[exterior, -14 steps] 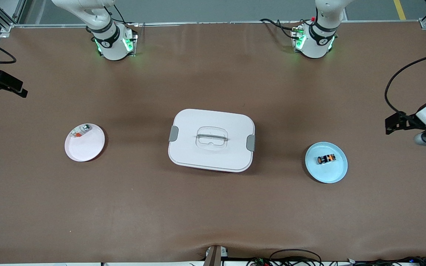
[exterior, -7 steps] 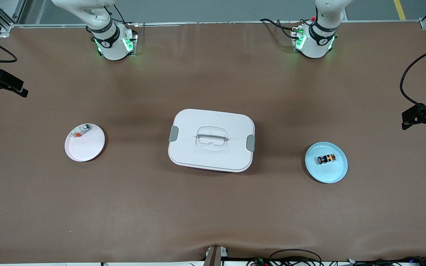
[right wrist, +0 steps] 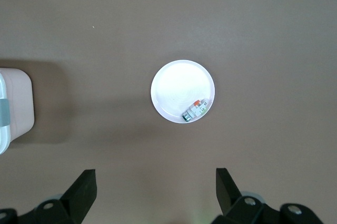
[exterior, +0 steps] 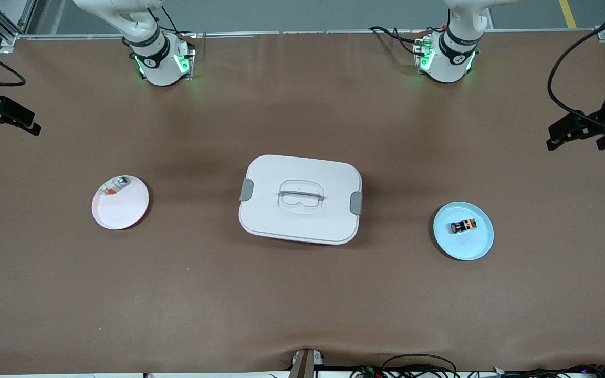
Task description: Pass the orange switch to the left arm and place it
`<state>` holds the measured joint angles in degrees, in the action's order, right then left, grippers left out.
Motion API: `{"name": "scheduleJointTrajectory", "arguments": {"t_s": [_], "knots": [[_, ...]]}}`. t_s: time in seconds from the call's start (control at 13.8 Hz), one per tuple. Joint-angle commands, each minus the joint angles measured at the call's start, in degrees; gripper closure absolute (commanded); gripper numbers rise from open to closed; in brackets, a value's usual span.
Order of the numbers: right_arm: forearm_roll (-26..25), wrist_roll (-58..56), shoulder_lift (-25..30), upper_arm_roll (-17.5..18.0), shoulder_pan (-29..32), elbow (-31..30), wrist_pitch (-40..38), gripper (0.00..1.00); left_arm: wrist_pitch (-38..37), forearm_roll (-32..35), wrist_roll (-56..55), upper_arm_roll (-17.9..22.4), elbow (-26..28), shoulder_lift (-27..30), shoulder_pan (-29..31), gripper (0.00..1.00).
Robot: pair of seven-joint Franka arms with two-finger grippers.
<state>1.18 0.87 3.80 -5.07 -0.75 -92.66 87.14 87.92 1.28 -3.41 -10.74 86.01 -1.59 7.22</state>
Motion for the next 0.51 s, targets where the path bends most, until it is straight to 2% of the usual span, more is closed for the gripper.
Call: {"name": "scheduleJointTrajectory", "arguments": {"t_s": [0.0, 0.43], "knots": [[-0.7, 0.0, 1.2, 0.8, 0.7, -0.8, -0.2, 0.00, -1.4, -0.8, -1.0, 1.3, 1.1, 1.8, -2.4, 0.00], [-0.7, 0.0, 1.2, 0.8, 0.7, -0.7, -0.1, 0.00, -1.5, -0.9, -3.0, 1.3, 4.9, 6.6, -4.0, 0.00]]}}
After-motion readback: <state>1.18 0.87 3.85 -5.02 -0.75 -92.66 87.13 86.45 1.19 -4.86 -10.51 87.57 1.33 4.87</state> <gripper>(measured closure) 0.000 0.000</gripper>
